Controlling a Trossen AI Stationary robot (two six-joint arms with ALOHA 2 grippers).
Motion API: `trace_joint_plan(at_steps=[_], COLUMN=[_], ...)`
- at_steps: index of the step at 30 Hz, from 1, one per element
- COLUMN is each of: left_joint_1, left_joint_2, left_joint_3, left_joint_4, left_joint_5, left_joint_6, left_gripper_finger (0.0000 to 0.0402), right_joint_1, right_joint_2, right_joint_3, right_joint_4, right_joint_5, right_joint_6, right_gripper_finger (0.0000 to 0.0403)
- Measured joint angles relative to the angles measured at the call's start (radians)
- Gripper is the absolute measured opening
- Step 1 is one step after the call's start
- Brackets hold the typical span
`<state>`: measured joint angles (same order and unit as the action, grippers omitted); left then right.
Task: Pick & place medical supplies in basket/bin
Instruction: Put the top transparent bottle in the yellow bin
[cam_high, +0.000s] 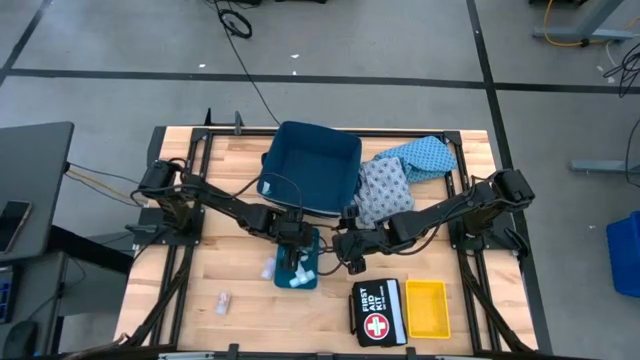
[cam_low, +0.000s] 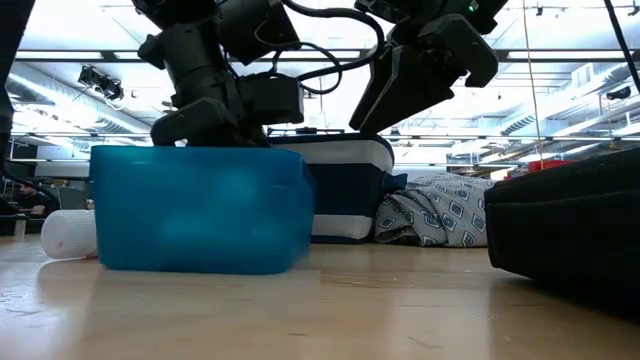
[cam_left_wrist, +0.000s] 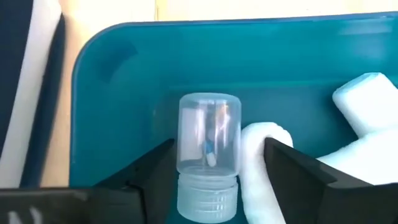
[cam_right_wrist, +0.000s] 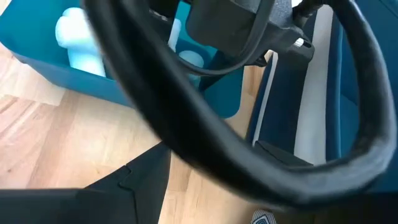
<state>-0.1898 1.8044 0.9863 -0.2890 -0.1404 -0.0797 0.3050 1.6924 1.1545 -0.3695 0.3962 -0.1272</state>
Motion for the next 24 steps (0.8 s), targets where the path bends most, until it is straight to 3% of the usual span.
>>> trace_joint_plan(at_steps=[4,11,19,24], left_joint_1=[0.000,0.001,-0.001,-0.027], left_joint_2=[-0.016,-0.042,-0.045,-0.054], left_joint_3=[-0.002,-0.006,-0.006,0.000], left_joint_4=[0.008,0.013,0.020,0.034], left_joint_5=[-0.032,-0.047,-0.046,-0.096], left_joint_6=[0.000,0.003,0.000,0.000], left_gripper_finger=[0.0201,0.0095,0.0091,0.0062], right_joint_1=[0.000,0.000,0.001,0.002], right_joint_2=[0.000,0.000,0.000,0.000], right_joint_3=[0.000,0.000,0.000,0.000], right_joint_4=[0.001,0.002,0.001,0.000], right_joint_5=[0.000,0.001,0.001,0.001], right_joint_6=[0.000,0.008,0.014,0.013], right_gripper_finger=[0.0240,0.0240,0.0240,0.0240])
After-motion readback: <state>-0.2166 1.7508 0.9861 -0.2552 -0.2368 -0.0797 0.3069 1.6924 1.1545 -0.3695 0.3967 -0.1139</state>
